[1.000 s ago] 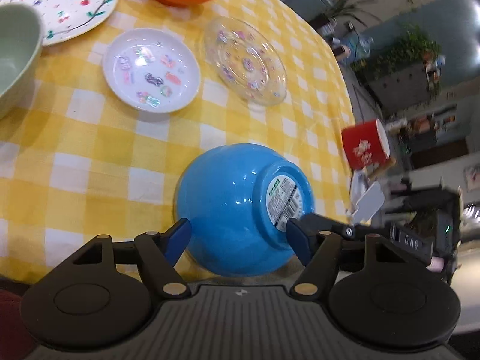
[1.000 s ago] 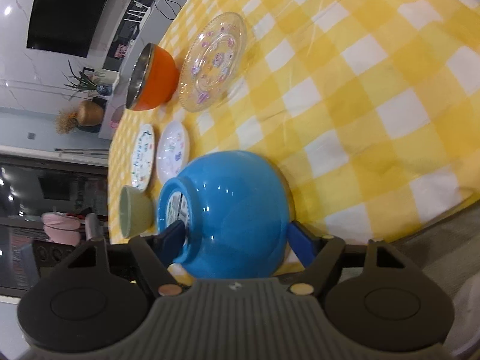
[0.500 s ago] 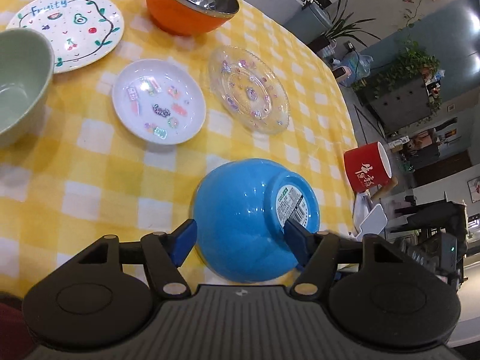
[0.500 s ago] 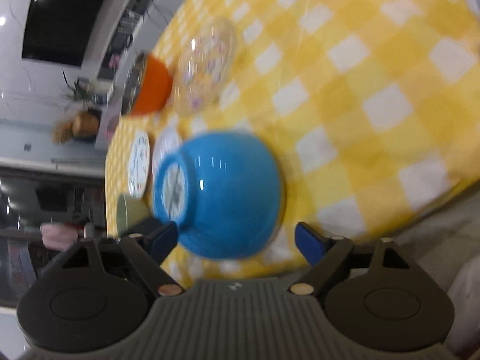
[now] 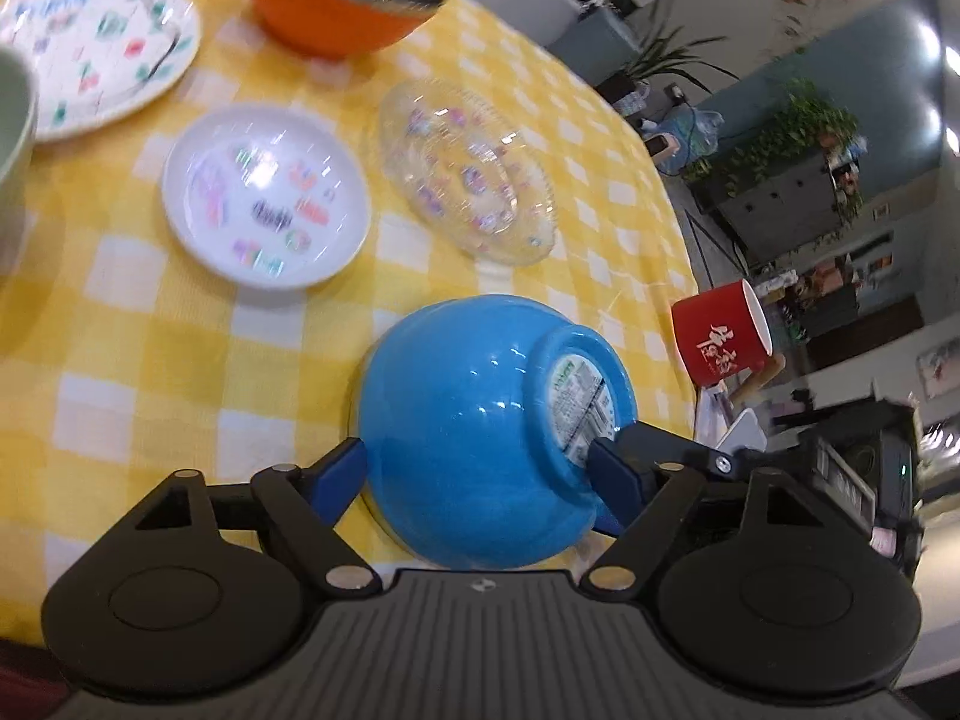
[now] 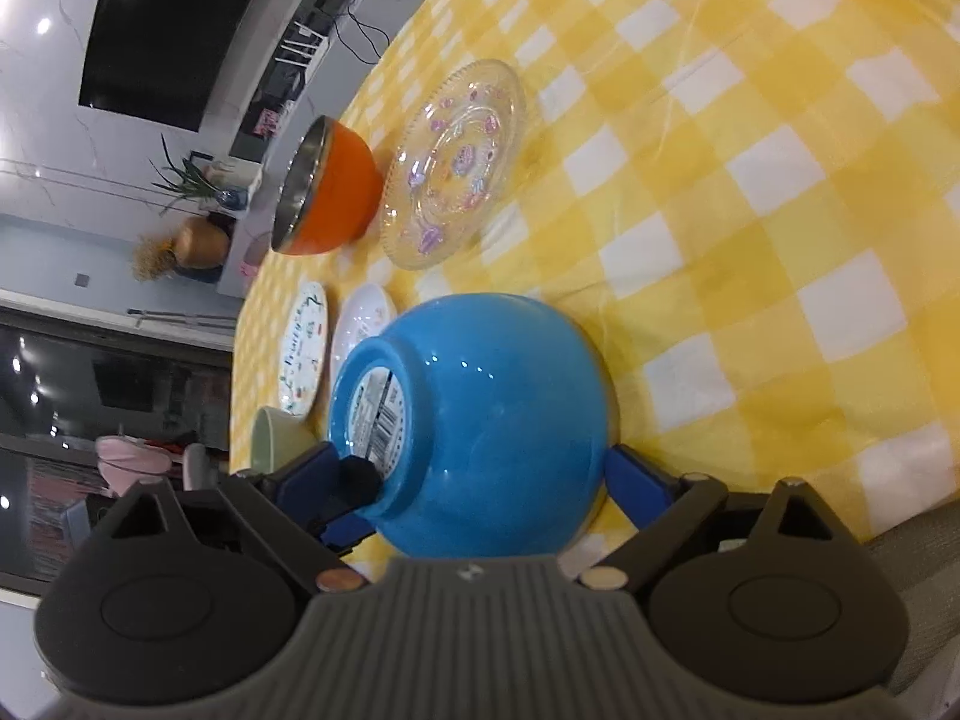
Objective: Organize plates and bowls
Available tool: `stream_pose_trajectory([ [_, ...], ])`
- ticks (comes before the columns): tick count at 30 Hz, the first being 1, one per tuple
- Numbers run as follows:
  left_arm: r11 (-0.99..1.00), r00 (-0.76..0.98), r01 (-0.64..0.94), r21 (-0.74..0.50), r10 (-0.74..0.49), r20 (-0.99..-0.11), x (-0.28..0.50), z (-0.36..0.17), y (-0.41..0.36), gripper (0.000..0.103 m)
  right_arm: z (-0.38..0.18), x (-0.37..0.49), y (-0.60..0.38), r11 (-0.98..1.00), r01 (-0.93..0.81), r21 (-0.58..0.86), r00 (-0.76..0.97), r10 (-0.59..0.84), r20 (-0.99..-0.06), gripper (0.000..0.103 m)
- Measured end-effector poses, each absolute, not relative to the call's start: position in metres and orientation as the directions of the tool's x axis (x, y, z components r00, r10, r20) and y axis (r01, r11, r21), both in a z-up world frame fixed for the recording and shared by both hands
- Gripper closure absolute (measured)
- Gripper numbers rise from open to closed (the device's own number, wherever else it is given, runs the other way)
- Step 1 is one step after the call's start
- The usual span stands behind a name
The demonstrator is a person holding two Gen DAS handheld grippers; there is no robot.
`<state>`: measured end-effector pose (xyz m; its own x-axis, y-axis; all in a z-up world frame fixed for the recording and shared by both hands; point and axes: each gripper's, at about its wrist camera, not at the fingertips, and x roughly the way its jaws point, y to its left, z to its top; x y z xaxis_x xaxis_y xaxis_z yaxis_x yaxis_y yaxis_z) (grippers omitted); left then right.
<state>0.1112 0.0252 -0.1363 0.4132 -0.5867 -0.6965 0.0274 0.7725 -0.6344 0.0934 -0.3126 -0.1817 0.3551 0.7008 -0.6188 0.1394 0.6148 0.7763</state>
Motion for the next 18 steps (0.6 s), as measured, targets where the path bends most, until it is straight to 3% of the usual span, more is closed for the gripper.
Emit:
stream_pose_trajectory([
  [1,0.775,0.418,0.048,-0.63,-0.588,-0.692,0.11,-0.133,0.024,0.016,-0.181,0.093,-0.315,0.604,0.145,0.783,0.359,0.705,-0.611,0.014],
  [2,0.768,0.397,0.085,-0.635,-0.611,-0.685,0.11,-0.131,0.021,0.023,-0.181,0.093,-0.317,0.585,0.148,0.798,0.366,0.717,-0.593,0.02],
  [3,0.728,0.351,0.121,-0.674,-0.667,-0.657,0.111,-0.132,0.018,0.03,-0.181,0.092,-0.318,0.546,0.144,0.826,0.37,0.744,-0.556,0.032],
  [5,0.65,0.257,0.122,-0.75,-0.75,-0.609,0.111,-0.138,0.009,0.036,-0.181,0.091,-0.315,0.455,0.132,0.881,0.345,0.812,-0.471,0.038],
  [9,0.793,0.36,0.174,-0.584,-0.604,-0.711,0.1,-0.127,-0.003,0.036,-0.172,0.085,-0.303,0.628,0.096,0.772,0.35,0.705,-0.617,0.03],
  [13,0.855,0.428,0.159,-0.495,-0.511,-0.746,0.09,-0.115,0.007,0.034,-0.173,0.083,-0.318,0.605,0.14,0.784,0.392,0.693,-0.605,0.03],
  [18,0.931,0.527,0.115,-0.346,-0.352,-0.774,0.085,-0.106,0.016,0.034,-0.163,0.081,-0.33,0.683,0.135,0.718,0.448,0.604,-0.659,0.026],
])
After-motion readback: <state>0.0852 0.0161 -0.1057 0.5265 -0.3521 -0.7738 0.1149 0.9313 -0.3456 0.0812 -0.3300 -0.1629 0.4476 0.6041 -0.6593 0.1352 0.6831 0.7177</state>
